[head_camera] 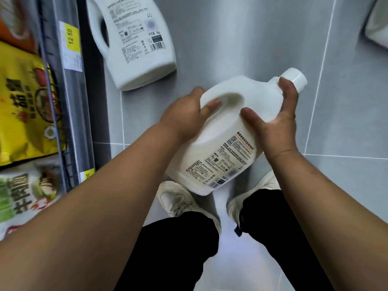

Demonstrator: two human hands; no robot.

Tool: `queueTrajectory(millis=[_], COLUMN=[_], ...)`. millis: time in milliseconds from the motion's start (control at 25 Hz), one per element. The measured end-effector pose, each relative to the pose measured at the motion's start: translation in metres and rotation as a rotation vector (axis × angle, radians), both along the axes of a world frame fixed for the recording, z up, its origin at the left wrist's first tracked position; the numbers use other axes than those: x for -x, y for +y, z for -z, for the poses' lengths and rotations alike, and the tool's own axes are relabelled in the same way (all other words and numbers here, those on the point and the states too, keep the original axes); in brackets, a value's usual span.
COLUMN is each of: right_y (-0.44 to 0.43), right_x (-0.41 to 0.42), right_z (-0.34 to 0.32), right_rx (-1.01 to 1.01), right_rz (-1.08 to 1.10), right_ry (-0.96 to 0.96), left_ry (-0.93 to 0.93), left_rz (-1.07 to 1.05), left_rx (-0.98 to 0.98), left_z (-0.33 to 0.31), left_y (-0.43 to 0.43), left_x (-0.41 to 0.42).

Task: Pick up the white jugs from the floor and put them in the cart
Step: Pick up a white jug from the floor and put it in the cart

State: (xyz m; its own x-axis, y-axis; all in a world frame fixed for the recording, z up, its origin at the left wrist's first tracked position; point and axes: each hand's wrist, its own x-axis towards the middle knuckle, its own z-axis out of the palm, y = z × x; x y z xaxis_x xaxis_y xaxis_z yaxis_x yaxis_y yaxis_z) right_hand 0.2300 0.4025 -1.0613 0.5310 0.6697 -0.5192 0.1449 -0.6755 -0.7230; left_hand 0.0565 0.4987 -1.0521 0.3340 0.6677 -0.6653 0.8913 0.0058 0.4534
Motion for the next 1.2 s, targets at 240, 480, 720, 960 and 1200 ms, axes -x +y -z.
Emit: queueTrajectory(millis=[240, 480, 720, 960, 1200], right_y=[0.036, 0.078, 0.091, 0.054, -0.018], right_x=[0.000, 0.021, 0.050, 0.077, 0.120], right_z=[-0.164, -0.380, -0.560, -0.677, -0.749], right_rx=[-0.164, -0.335, -0.610, -0.788, -0.868], right_rz=[-0.153, -0.223, -0.474, -0.761, -1.116], right_ry=[-0.030, -0.032, -0.048, -0.004, 0.078], left_ry=[-0.249, -0.297, -0.420, -0.402, -0.337], left_rz=[-0.209, -0.363, -0.622, -0.899, -1.213], left_rx=[-0.095, -0.304, -0.549, -0.723, -0.890], left_z=[-0.163, -0.379, -0.557, -0.667, -0.725], left_y=[-0.004, -0.004, -0.047, -0.139, -0.264], left_x=[0.025, 0.045, 0.067, 0.075, 0.077])
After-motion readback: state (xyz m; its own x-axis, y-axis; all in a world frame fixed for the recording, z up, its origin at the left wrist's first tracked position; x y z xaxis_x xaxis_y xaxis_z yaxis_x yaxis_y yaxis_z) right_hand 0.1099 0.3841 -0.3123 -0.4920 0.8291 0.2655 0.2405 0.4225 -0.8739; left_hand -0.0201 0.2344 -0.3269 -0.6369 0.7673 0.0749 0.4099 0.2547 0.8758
